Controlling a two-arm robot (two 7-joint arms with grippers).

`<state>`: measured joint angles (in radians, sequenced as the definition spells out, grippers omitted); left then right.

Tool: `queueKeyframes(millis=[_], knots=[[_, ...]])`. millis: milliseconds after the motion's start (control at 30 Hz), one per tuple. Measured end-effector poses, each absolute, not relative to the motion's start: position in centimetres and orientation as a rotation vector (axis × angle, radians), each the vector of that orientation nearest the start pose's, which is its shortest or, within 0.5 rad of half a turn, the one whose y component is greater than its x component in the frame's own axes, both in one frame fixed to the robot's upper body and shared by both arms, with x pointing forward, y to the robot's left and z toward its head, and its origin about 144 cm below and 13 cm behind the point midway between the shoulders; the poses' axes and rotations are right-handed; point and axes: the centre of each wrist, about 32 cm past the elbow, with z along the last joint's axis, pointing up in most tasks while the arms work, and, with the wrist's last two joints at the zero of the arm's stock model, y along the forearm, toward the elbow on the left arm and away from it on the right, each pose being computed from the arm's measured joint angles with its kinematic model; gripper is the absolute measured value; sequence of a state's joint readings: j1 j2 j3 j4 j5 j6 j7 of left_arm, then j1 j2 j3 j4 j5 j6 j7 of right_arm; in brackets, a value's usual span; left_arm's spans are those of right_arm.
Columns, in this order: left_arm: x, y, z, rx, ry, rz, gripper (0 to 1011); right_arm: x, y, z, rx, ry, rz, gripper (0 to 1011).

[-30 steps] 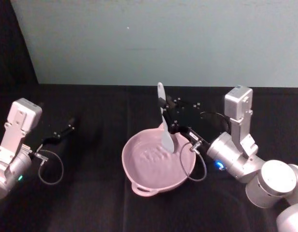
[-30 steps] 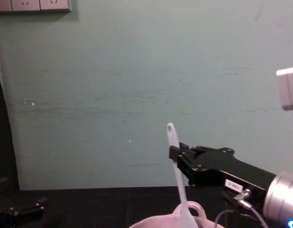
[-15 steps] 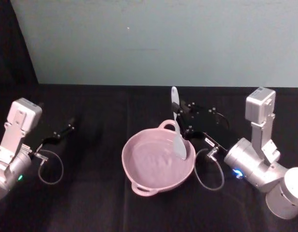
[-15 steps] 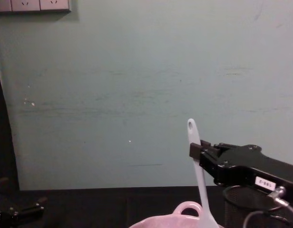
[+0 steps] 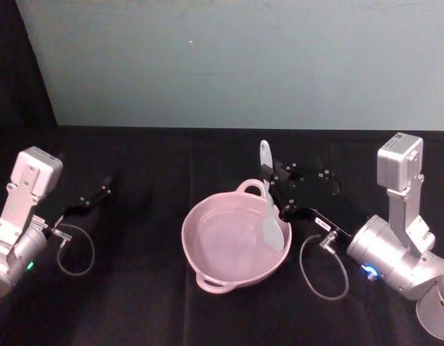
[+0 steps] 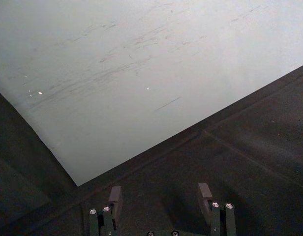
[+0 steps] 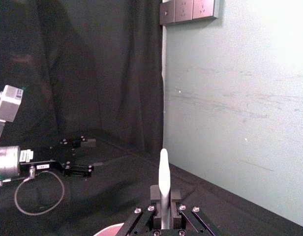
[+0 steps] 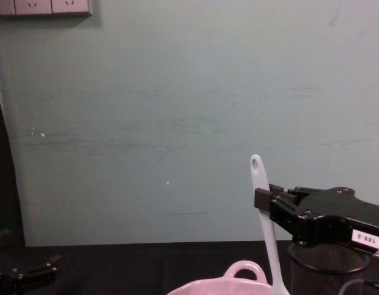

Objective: Use the one hand to pick up the spoon and stir the clear water in the bowl.

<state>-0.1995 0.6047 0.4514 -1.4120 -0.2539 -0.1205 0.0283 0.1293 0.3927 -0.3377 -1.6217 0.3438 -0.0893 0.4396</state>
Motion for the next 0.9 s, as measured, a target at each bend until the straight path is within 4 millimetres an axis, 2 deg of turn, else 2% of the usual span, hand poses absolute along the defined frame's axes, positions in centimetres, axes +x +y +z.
queueKeyframes(millis=[300, 500, 900], knots=[[48.9, 31.0, 114.0, 0.304, -0.285, 1.248, 1005, 46.5, -24.2, 119.5, -0.010, -0.134, -0.800, 114], [48.9, 31.0, 114.0, 0.304, -0.285, 1.248, 1005, 45.5, -24.9, 121.2, -0.085, -0.131, -0.785, 114], [48.9, 31.0, 114.0, 0.304, -0.285, 1.248, 1005, 45.3, -25.3, 122.2, -0.044, -0.151, -0.785, 114]])
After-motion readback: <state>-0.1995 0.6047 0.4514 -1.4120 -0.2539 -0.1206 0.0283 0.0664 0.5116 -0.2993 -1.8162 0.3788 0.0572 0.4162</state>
